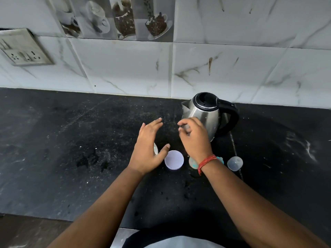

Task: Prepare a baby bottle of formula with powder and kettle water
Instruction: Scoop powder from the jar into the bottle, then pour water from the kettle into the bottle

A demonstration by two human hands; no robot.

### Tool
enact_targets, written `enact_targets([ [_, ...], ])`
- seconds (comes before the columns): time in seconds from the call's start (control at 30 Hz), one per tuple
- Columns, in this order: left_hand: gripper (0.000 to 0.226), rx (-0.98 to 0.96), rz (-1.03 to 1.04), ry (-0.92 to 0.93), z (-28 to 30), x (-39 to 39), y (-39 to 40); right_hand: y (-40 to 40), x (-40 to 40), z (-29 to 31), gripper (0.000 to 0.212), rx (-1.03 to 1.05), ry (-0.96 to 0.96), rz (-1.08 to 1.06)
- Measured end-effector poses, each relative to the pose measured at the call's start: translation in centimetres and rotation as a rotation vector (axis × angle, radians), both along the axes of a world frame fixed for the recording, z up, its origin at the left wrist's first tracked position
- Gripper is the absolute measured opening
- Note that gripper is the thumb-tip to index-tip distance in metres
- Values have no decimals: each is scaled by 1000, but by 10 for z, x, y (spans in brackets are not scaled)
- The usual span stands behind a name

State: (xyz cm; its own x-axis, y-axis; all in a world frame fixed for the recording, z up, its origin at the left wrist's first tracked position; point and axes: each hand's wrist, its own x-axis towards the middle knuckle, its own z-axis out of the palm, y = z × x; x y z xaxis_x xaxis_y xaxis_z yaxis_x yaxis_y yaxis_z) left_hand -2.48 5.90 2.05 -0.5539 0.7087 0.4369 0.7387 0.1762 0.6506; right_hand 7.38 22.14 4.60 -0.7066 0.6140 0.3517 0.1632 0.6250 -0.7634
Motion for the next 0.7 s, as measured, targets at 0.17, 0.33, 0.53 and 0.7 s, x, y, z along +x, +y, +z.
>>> enact_targets([
  [0.17, 70, -31, -77, -65, -3, 16, 30, 35, 32, 5, 18, -87, 63, -128],
  [0.33, 72, -113, -156, -154, -11, 30, 54, 66, 61, -2, 23, -154, 100, -233],
  [0.53, 73, -243, -238, -248, -27, 42, 75, 96, 83, -12, 25, -216, 80, -346],
  [0.7, 70, -345, -262, -338, -40, 47, 83, 124, 85, -18, 29, -286, 99, -463],
])
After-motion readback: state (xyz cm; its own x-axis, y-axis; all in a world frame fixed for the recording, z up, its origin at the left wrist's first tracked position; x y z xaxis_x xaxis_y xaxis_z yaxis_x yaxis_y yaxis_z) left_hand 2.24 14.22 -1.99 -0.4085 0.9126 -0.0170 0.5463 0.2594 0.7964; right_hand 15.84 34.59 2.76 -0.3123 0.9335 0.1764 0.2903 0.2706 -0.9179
